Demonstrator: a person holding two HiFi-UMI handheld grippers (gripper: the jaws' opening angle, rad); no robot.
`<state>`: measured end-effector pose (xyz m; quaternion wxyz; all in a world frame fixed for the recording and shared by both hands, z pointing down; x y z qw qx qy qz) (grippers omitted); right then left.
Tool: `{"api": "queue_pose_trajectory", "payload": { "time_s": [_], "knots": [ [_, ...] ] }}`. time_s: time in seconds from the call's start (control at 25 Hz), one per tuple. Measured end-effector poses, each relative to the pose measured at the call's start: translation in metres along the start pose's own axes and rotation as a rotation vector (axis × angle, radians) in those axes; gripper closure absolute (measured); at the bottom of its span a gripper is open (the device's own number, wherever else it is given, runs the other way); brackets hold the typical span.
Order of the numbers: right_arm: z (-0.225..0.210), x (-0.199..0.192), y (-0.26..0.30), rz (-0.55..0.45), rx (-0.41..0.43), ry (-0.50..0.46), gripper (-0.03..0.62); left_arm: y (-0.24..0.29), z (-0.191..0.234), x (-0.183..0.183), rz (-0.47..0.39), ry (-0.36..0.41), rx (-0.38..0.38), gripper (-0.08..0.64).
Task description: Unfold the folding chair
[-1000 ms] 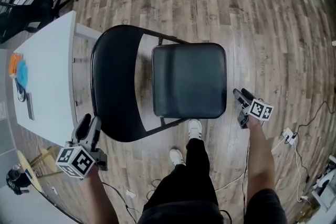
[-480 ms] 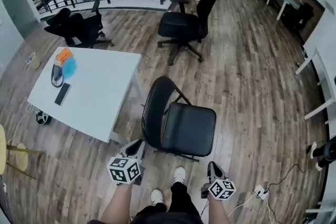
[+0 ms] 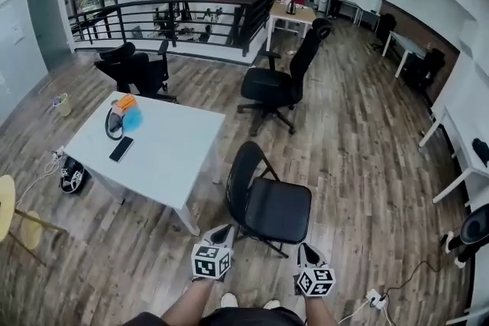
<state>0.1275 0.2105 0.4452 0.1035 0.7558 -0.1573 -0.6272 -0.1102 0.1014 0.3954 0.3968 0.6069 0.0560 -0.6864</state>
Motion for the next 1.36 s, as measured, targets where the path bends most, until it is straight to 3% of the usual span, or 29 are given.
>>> {"api": "queue_pose_trajectory", "payload": {
  "time_s": [0.24, 0.44, 0.88, 1.36],
  "knots": [
    [0.003, 0.056, -0.023, -0.073, 0.011, -0.115, 0.578, -0.018, -0.041, 0.014, -0.046, 0.024, 0.009, 0.555],
    [-0.002, 0.076, -0.057, -0.159, -0.029, -0.25, 0.578, -0.021, -0.08, 0.023, -0.069, 0.063, 0.01, 0.555],
    [-0.021, 0.077, -0.096, -0.206, -0.047, -0.216, 0.58, -0.029, -0.105, 0.015, -0.042, 0.083, 0.029, 0.555],
    [-0.024, 0.072, -0.1, -0.211, -0.06, -0.234, 0.578, -0.031, -0.114, 0.014, -0.039, 0.106, 0.028, 0.555]
  ]
}}
Point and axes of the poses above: the fingertips, and each gripper's own axes: y forward along the fingers, z to its left, x out of its top, the point moved 2 cm from there along -y, backward along the fingers, and after that the axes turned 2 degrees about x, right-handed, at the moved point
